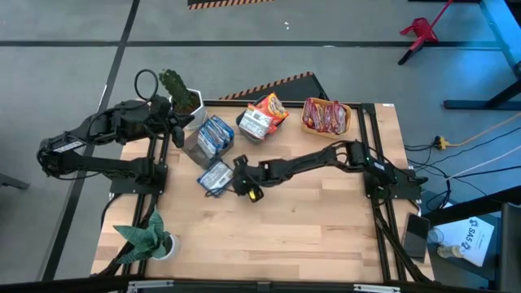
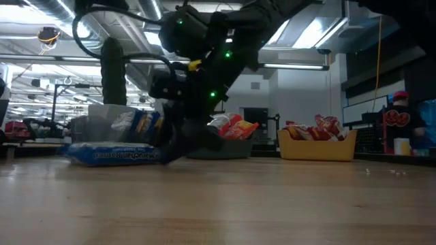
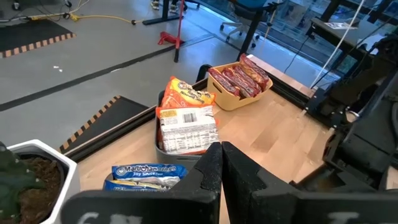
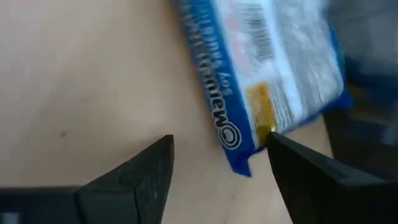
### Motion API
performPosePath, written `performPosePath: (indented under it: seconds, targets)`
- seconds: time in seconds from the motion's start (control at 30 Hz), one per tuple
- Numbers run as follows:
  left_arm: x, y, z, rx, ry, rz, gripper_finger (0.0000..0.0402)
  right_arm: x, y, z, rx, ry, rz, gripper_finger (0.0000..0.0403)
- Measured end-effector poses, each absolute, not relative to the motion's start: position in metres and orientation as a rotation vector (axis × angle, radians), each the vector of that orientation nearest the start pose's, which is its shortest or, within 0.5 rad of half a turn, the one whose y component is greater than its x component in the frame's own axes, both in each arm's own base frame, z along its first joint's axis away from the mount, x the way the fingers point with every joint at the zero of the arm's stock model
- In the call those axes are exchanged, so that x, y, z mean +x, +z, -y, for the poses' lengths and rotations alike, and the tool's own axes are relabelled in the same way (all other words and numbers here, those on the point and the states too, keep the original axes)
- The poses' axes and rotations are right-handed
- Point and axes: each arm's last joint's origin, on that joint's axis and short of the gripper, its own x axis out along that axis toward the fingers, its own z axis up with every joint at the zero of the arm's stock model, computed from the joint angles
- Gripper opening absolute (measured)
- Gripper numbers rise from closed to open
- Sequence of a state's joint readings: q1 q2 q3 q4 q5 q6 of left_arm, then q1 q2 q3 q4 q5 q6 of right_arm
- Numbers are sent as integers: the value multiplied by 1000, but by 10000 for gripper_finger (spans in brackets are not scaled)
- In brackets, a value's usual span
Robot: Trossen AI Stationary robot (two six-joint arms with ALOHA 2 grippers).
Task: Sort Maruchan noodles
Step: Put the blue noodle pack into the black bin
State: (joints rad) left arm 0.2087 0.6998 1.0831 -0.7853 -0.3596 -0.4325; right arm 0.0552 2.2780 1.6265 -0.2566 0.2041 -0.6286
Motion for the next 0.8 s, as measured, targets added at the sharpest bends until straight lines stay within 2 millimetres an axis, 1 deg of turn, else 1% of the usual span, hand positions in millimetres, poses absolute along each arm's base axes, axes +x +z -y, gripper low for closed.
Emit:
performPosePath:
  seconds: [0.1, 0.2, 0.37, 0.47, 0.53, 0.63, 0.73, 0.8]
  targets:
    - [105, 384, -33, -380, 657, -275, 0, 483, 128, -12, -688, 83, -901, 243]
    - [105, 384, -33, -379, 660, -274, 0, 485, 129, -5, -666, 47, -882, 222]
    - [105, 384, -33, -381, 662, -273, 0, 486, 130, -3, -643, 51, -872, 152]
    - [105, 384, -33, -381, 662, -273, 0, 488, 123, -4, -635, 88, -859, 111]
    - [105, 384, -33, -381, 662, -272, 0, 490, 114, -4, -630, 100, -860, 92]
    - [105, 384, -33, -381, 662, -273, 0, 489, 109, -5, -591, 131, -871, 63]
    - [105, 384, -33, -380, 662, -273, 0, 489, 107, -5, -557, 120, -883, 17]
    - [105, 384, -33, -380, 662, -273, 0, 490, 110, -6, -541, 122, -895, 8]
